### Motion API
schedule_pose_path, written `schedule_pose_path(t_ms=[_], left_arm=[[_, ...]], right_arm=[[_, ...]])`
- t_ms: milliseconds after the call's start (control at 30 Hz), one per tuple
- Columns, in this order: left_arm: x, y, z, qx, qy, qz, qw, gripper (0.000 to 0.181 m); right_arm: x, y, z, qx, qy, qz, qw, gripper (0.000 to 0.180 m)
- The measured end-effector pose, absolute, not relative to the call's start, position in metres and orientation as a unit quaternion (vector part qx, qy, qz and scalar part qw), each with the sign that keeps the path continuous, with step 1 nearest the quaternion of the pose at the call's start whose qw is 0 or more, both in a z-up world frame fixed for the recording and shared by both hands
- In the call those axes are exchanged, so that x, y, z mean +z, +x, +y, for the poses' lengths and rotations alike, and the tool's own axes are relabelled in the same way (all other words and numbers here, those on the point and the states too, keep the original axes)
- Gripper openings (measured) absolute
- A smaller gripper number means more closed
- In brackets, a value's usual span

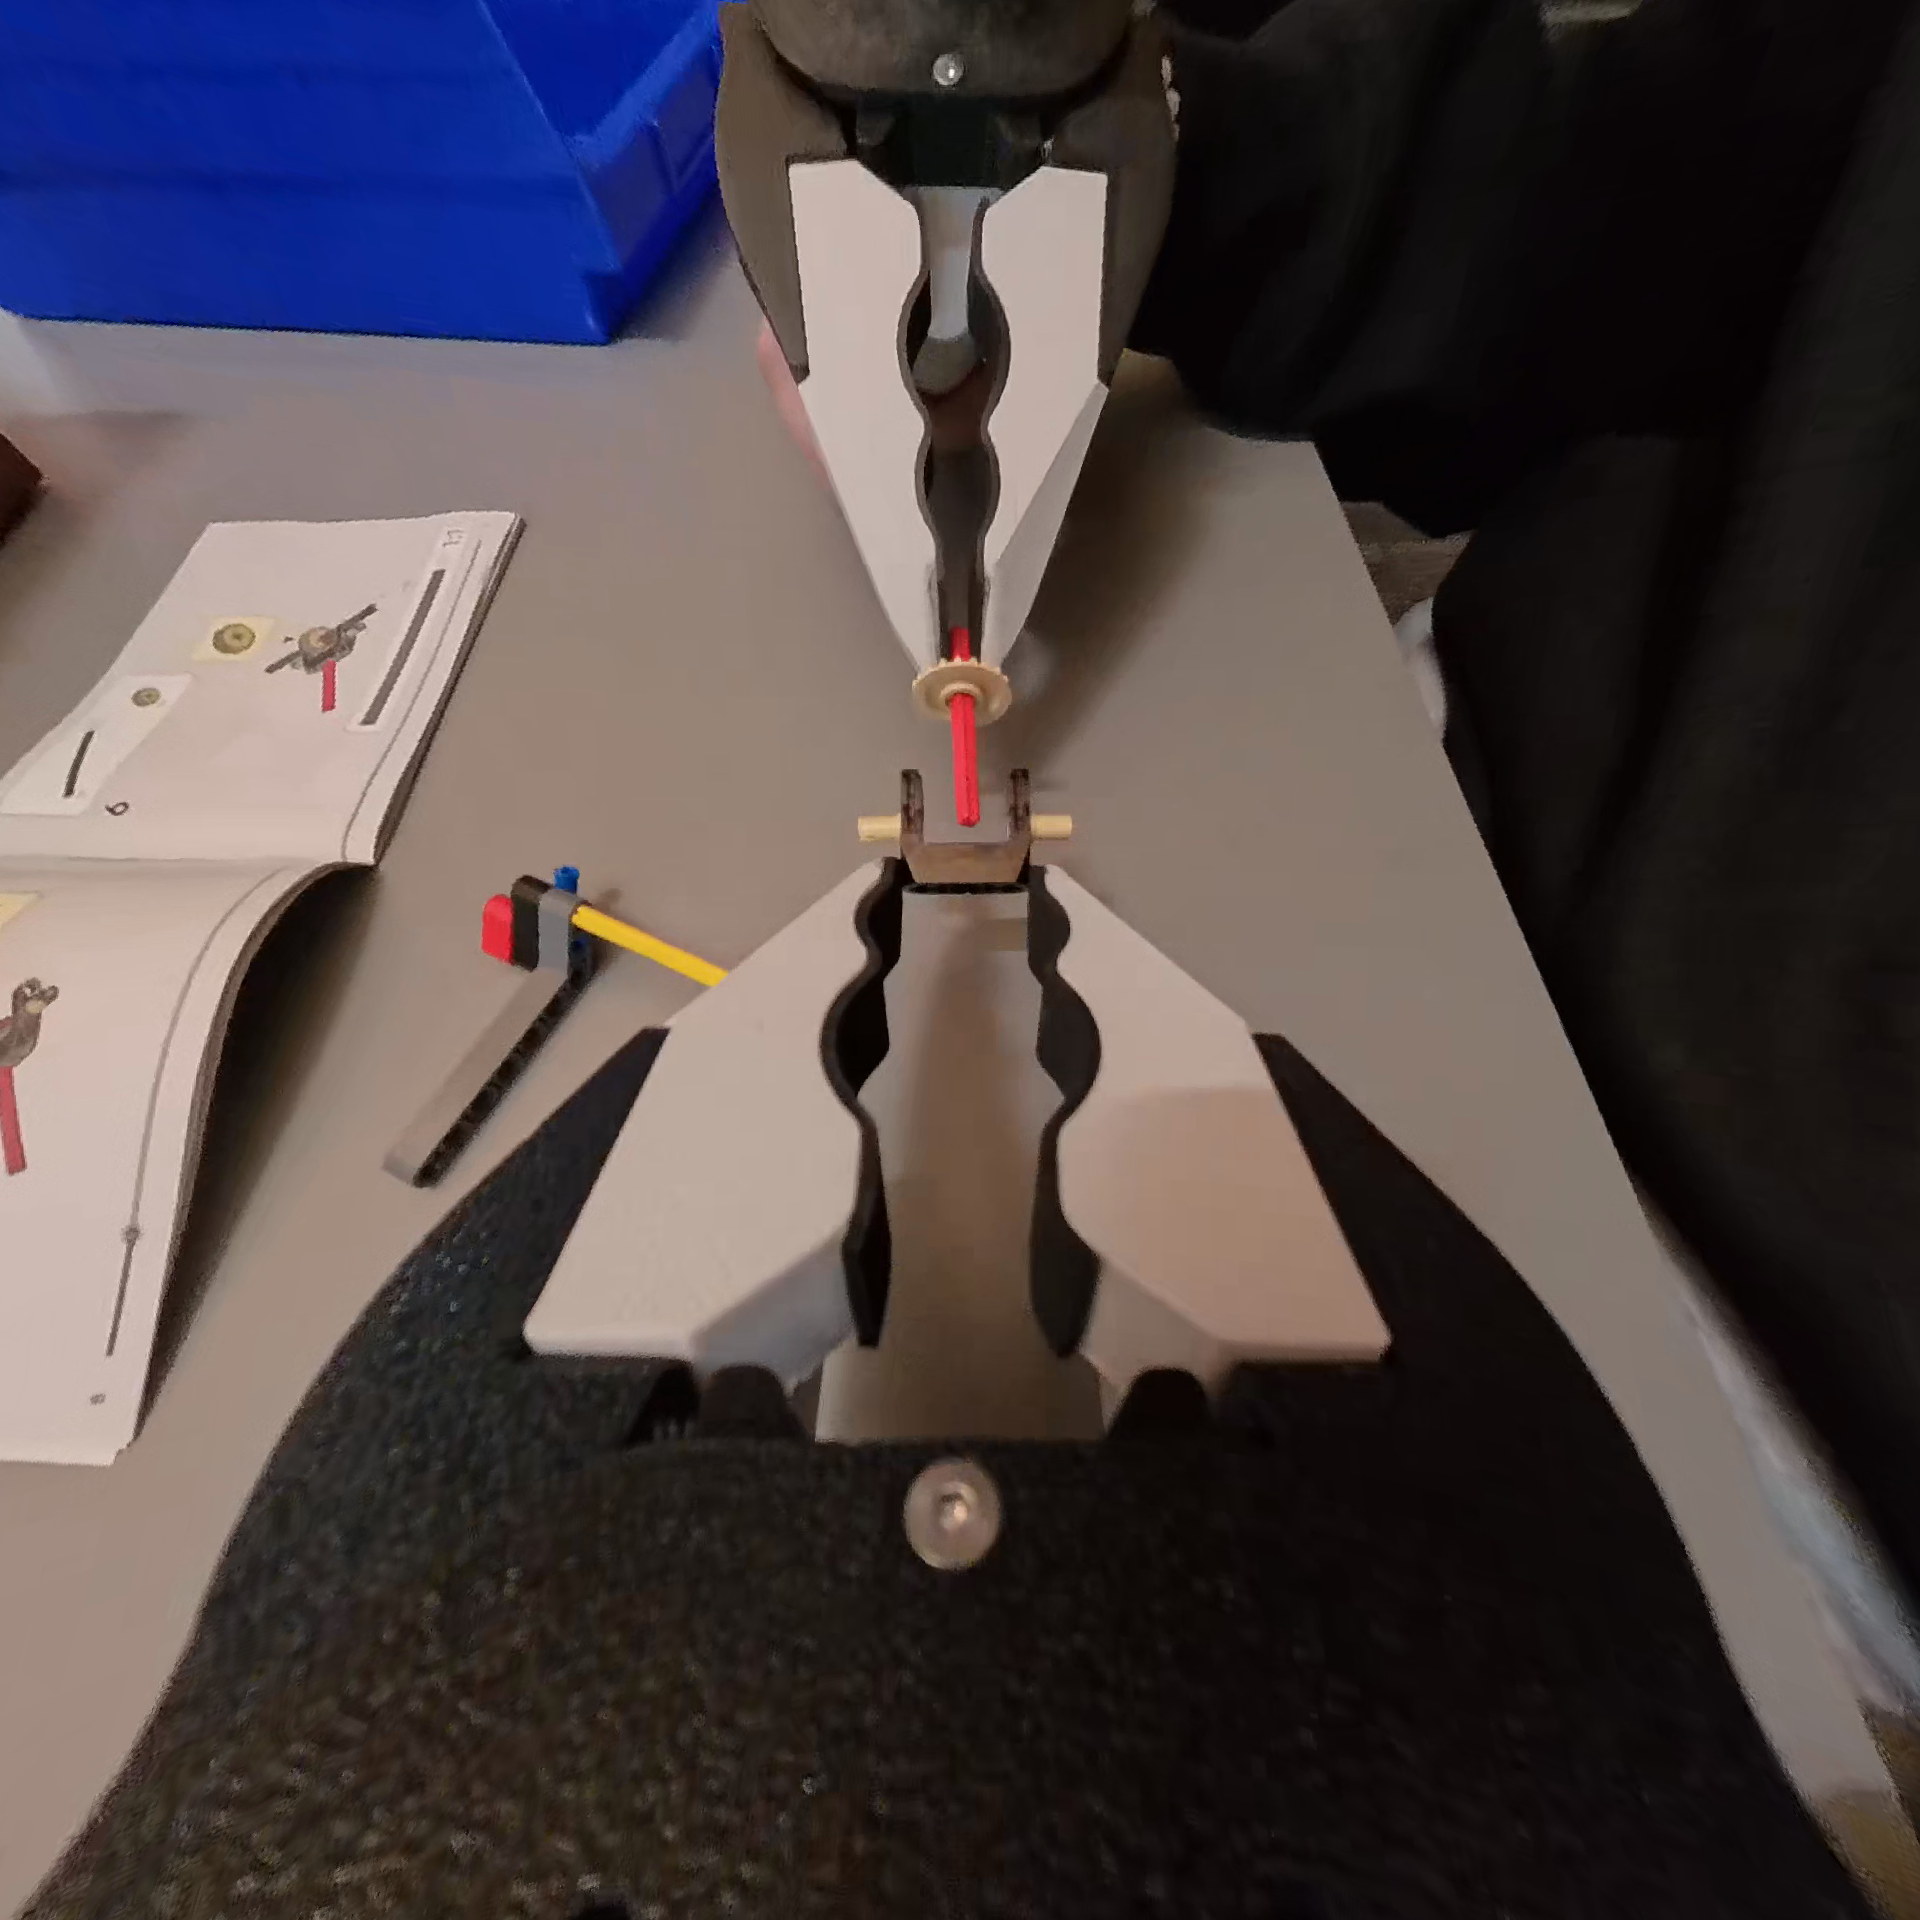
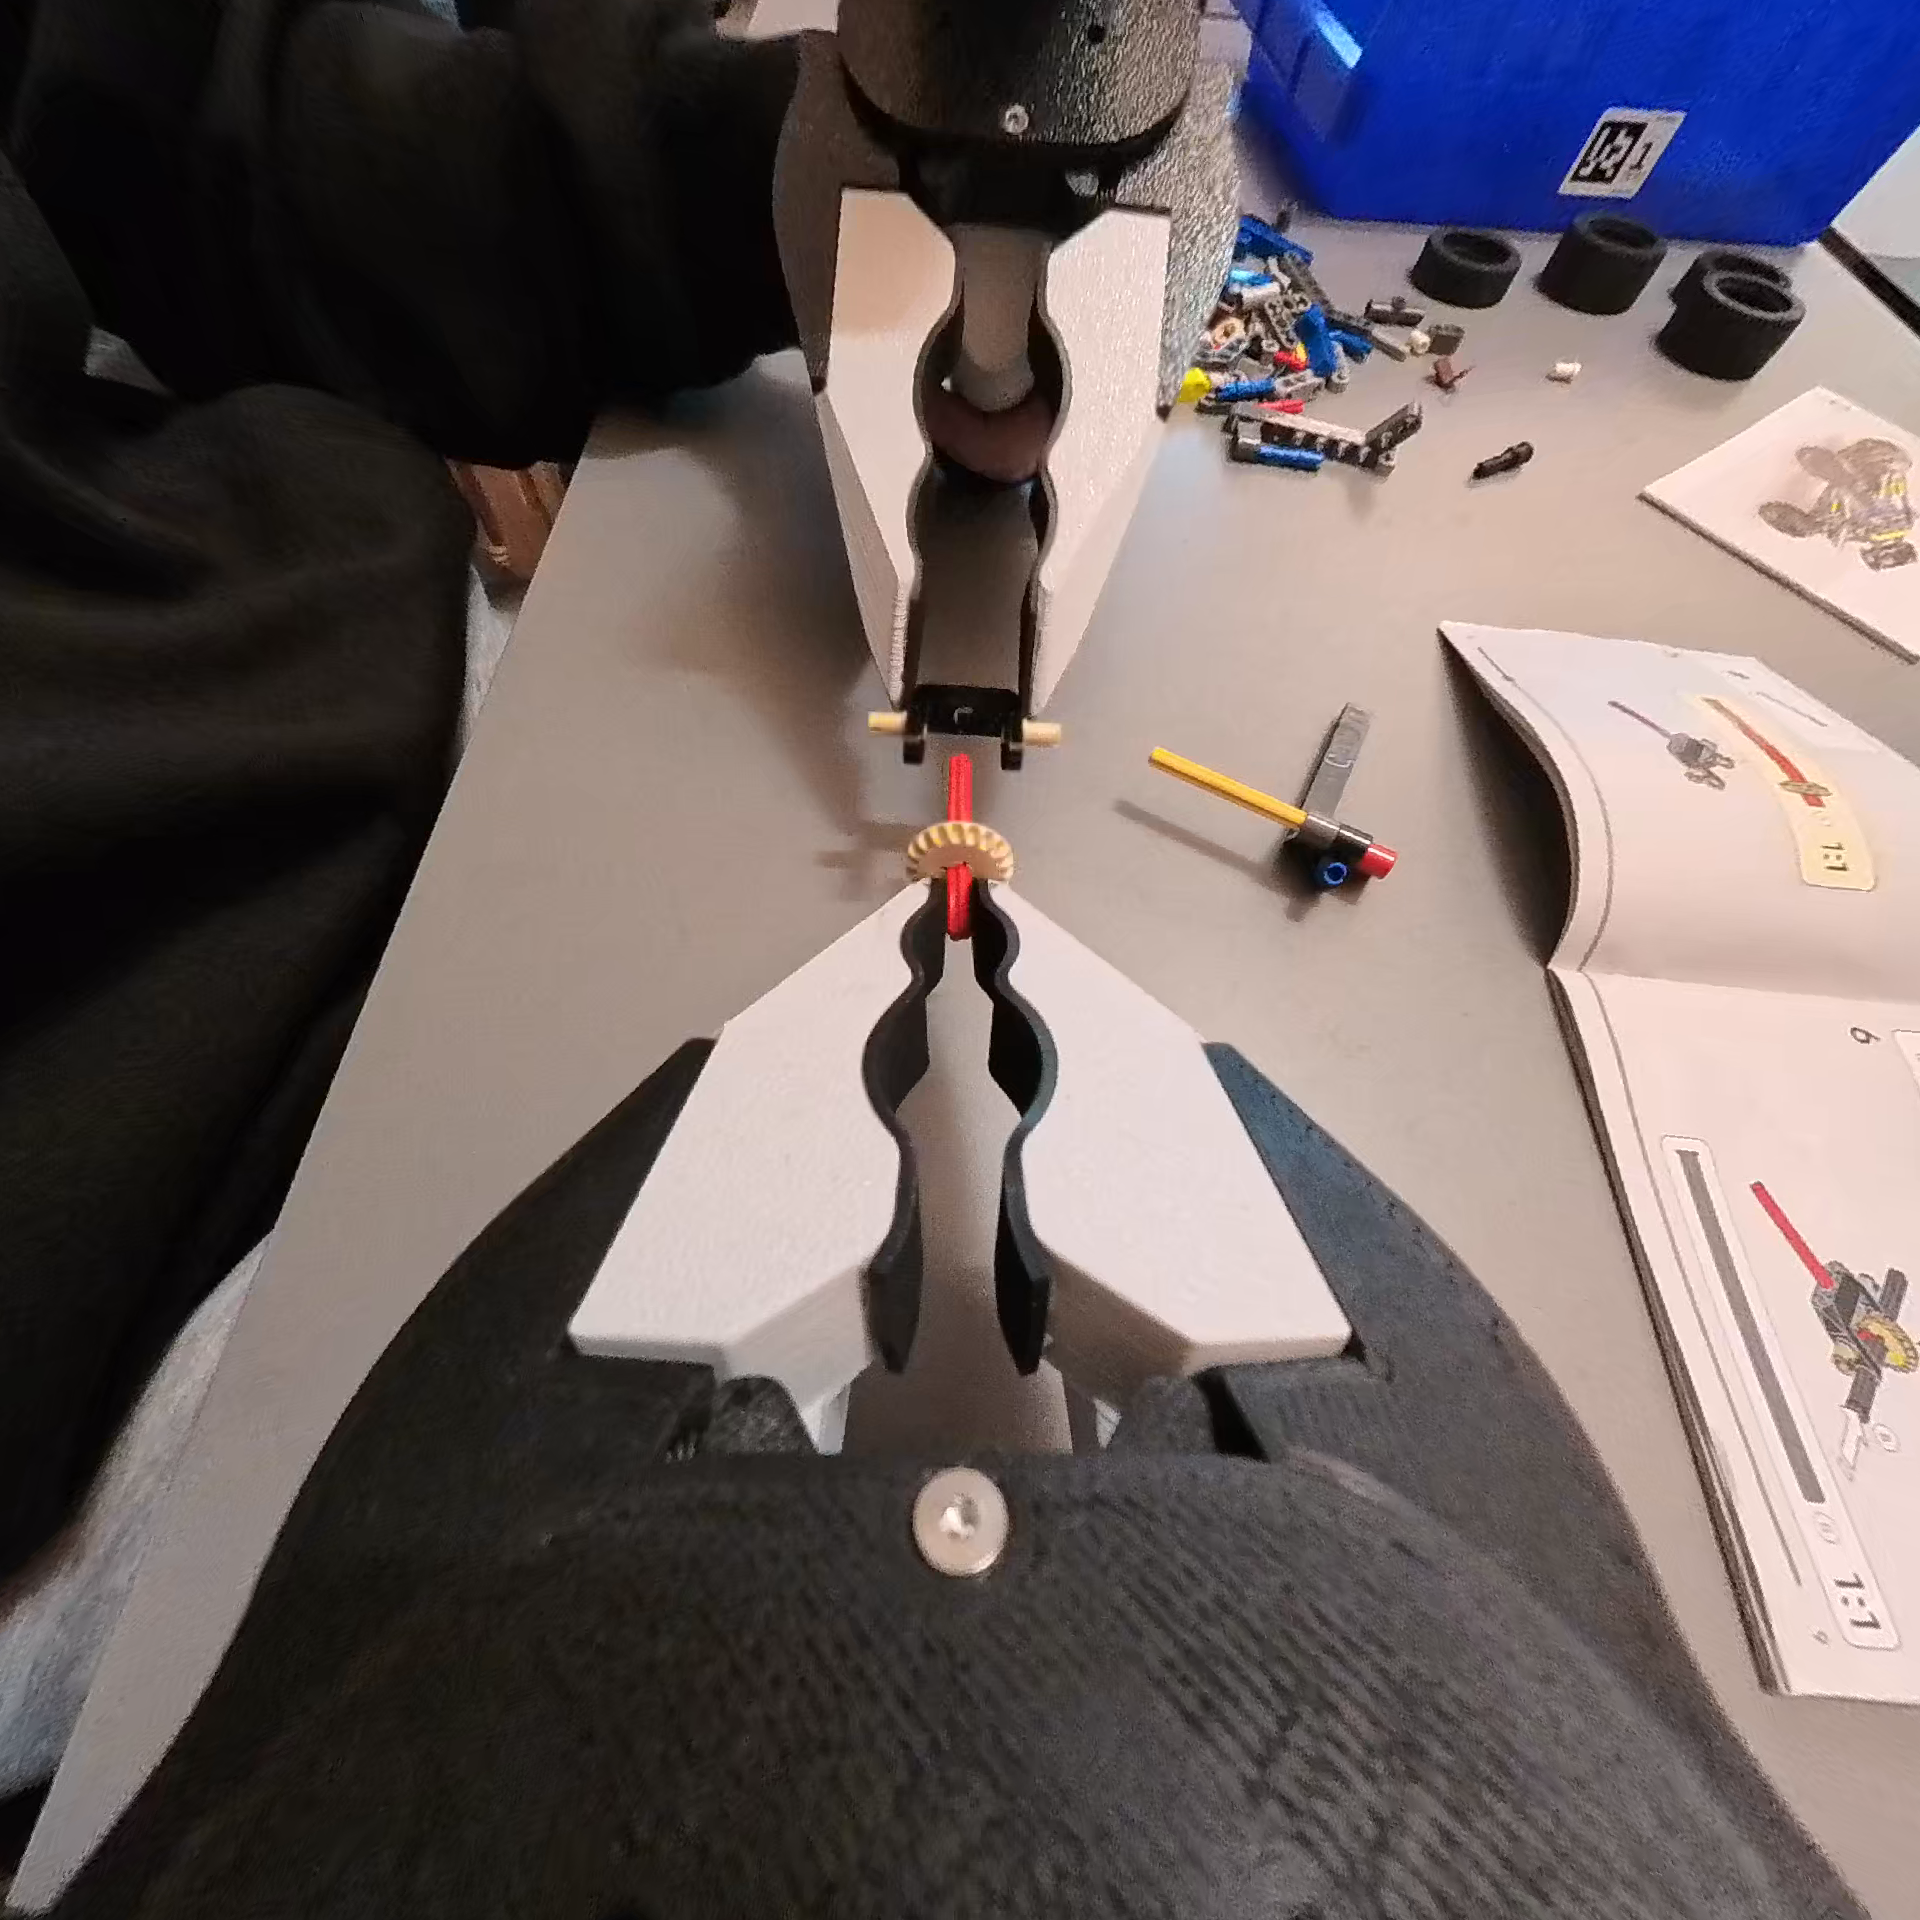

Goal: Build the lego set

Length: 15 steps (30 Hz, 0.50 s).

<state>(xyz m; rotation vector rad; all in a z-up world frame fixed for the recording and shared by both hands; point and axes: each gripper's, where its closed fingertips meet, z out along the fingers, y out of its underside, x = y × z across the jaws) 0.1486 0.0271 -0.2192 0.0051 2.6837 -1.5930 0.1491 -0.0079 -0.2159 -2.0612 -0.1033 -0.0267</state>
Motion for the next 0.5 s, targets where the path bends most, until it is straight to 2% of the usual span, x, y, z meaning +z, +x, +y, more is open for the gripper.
schedule_pose_path(t_ms=[333, 500], left_arm=[[-0.226, 0.145, 0.023, -0.491, 0.027, 0.87, 0.022, 0.022], [-0.236, 0.148, 0.023, -0.46, 0.03, 0.886, 0.043, 0.022]], right_arm=[[-0.218, 0.147, -0.002, -0.01, -0.857, -0.045, 0.513, 0.003], [-0.229, 0.148, -0.002, -0.015, -0.874, -0.042, 0.483, 0.003]])
